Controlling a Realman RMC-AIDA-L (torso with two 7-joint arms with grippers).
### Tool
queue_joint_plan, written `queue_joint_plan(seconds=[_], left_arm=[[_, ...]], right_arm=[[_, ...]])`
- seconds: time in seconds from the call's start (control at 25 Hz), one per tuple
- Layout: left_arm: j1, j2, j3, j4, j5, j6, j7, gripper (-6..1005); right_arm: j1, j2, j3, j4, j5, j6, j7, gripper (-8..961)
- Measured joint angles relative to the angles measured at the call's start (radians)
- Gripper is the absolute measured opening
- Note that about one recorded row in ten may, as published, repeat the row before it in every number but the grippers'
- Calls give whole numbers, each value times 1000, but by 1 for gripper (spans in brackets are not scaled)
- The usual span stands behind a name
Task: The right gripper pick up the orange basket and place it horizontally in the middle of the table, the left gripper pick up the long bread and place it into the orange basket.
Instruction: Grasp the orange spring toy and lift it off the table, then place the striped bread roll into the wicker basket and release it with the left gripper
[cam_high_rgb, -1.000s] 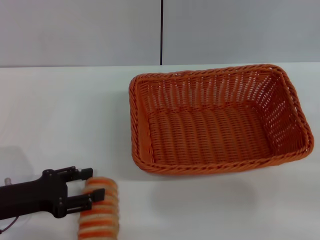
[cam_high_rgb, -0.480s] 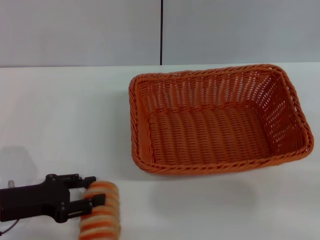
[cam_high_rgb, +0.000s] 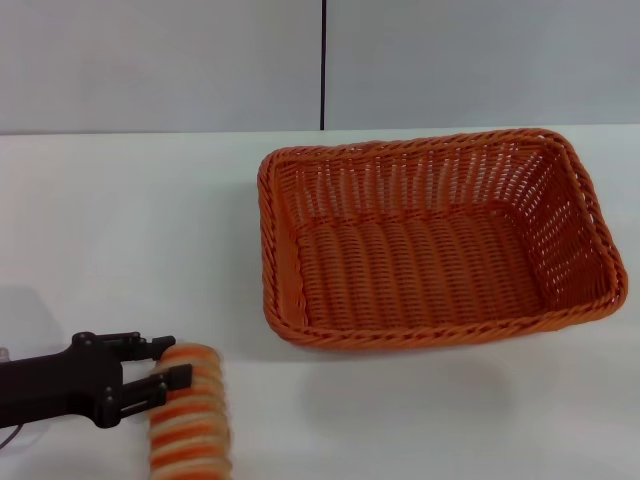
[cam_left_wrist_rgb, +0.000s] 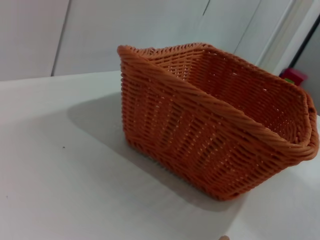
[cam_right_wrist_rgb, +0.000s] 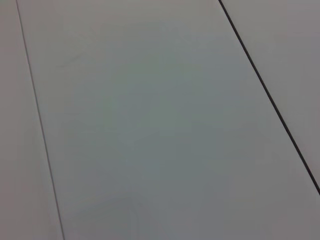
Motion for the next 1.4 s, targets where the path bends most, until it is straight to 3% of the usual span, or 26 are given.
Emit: queue_joint_plan(seconds=[0.4, 0.56, 0.96, 1.08, 1.24, 1.4], left_arm=[[2, 1, -5, 26, -1, 4, -24, 394], [2, 1, -51, 46, -2, 30, -40, 369], [-22, 19, -275, 164, -35, 226, -160, 324], [-24, 18, -284, 171, -53, 233, -179, 296], [-40, -7, -285, 165, -180, 243, -229, 236], [-81, -13, -284, 47, -261, 234, -225, 209]], right_arm=[[2, 1, 0, 24, 0, 0, 0, 649], [2, 0, 0, 26, 0, 0, 0, 649], [-1, 0, 0, 26, 3, 4, 0, 650], [-1, 0, 0, 26, 3, 8, 0, 650], [0, 0, 0, 26, 2, 11, 0, 650], [3, 1, -3, 27, 2, 12, 0, 650]])
